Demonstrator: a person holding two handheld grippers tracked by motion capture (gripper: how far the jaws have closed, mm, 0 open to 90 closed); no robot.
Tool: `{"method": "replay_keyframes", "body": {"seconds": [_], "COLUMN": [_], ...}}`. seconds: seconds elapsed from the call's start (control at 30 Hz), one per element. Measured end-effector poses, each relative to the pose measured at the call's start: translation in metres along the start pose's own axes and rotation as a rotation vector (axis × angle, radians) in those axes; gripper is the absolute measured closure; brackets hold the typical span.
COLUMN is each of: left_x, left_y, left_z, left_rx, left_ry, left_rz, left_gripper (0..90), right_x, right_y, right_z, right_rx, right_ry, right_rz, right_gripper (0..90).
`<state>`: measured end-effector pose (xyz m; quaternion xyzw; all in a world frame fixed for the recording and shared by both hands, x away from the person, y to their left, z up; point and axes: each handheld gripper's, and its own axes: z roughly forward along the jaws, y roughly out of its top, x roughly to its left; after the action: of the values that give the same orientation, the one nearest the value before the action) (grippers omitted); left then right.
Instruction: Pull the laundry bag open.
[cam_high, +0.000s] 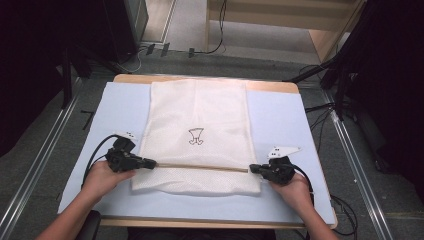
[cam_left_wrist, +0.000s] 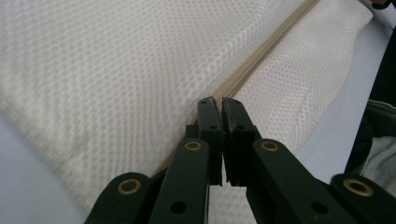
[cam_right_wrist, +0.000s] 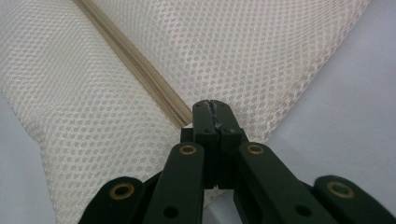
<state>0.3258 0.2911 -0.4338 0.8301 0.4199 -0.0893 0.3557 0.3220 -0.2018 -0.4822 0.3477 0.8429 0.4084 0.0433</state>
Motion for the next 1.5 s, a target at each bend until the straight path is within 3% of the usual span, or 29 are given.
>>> {"method": "replay_keyframes", "body": {"seconds": [0.1, 0.13, 0.17, 0.23, 0.3, 0.4, 0.6, 0.67, 0.77, 0.9, 0.97, 1.03, 1.07, 1.17, 1.27, 1.5], "left_x": [0.001, 0.002, 0.004, 0.01, 0.011, 0.013, 0.026, 0.033, 0.027, 0.027, 0.023, 0.019, 0.019, 0.018, 0.018, 0.023], "left_y": [-0.006, -0.007, -0.008, -0.01, -0.013, -0.016, -0.029, -0.034, -0.032, -0.032, -0.031, -0.031, -0.031, -0.03, -0.03, -0.031], "left_z": [-0.006, -0.008, -0.009, -0.011, -0.012, -0.018, -0.035, -0.041, -0.039, -0.039, -0.038, -0.038, -0.038, -0.039, -0.039, -0.047], "left_rx": [-0.01, -0.012, -0.014, -0.011, 0.001, -0.023, -0.041, -0.065, -0.06, -0.073, -0.079, -0.093, -0.098, -0.122, -0.138, -0.213], "left_ry": [0.026, 0.015, 0.031, 0.027, 0.041, 0.056, 0.14, 0.105, 0.153, 0.155, 0.173, 0.192, 0.189, 0.184, 0.205, 0.276], "left_rz": [0.0, -0.01, -0.018, -0.063, -0.063, -0.081, -0.126, -0.163, -0.129, -0.111, -0.073, -0.042, -0.024, -0.025, -0.021, -0.017], "left_gripper": [89.3, 89.3, 89.3, 89.4, 89.4, 89.4, 89.3, 89.3, 89.2, 88.8, 87.6, 82.5, 75.7, 67.9, 61.1, 46.4], "right_x": [0.0, -0.001, -0.001, -0.001, -0.002, -0.003, -0.003, -0.003, -0.003, -0.004, -0.005, -0.007, -0.008, -0.009, -0.012, -0.022], "right_y": [0.001, 0.001, 0.002, 0.001, 0.001, 0.002, 0.002, 0.002, 0.002, 0.003, 0.004, 0.006, 0.007, 0.011, 0.012, 0.012], "right_z": [0.0, 0.0, 0.0, 0.0, 0.0, 0.0, -0.001, -0.001, -0.001, -0.001, -0.001, -0.003, -0.004, -0.01, -0.017, -0.024], "right_rx": [0.009, 0.01, 0.01, 0.013, 0.014, 0.015, 0.017, 0.018, 0.016, 0.019, 0.028, 0.031, 0.028, -0.016, -0.067, -0.1], "right_ry": [0.002, 0.003, 0.004, 0.009, 0.015, 0.017, 0.012, 0.011, 0.014, 0.019, 0.028, 0.059, 0.058, 0.042, 0.015, -0.05], "right_rz": [-0.013, -0.014, -0.013, -0.004, 0.004, 0.003, -0.005, -0.004, -0.003, -0.01, -0.002, 0.018, 0.02, 0.021, 0.042, 0.079], "right_gripper": [90.0, 90.0, 90.0, 90.0, 90.0, 90.0, 90.0, 90.0, 90.0, 90.0, 90.0, 85.9, 82.9, 75.5, 67.3, 49.7]}}
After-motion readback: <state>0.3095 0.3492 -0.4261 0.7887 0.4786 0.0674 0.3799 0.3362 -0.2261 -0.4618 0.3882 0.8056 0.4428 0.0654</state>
